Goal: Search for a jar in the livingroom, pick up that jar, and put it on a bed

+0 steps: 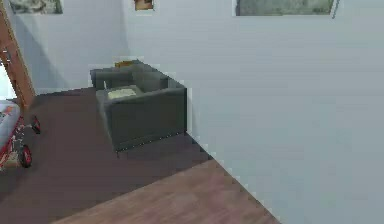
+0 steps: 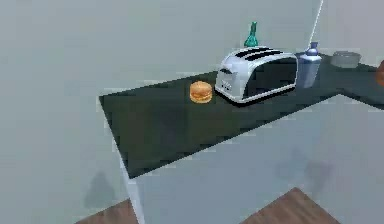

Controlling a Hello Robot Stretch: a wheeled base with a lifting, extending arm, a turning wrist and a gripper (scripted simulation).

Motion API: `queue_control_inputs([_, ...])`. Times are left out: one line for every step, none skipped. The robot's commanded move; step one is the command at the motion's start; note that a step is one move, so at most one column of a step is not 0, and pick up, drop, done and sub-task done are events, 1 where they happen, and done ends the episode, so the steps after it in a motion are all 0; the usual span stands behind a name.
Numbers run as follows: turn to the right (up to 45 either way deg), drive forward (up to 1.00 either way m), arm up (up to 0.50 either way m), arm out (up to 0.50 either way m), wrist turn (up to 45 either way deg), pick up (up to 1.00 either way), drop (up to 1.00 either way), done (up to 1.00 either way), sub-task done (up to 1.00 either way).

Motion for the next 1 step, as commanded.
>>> queue_control_inputs([-45.0,0.0,0.0,0.0,0.0,0.0,0.0,0.0,0.0])
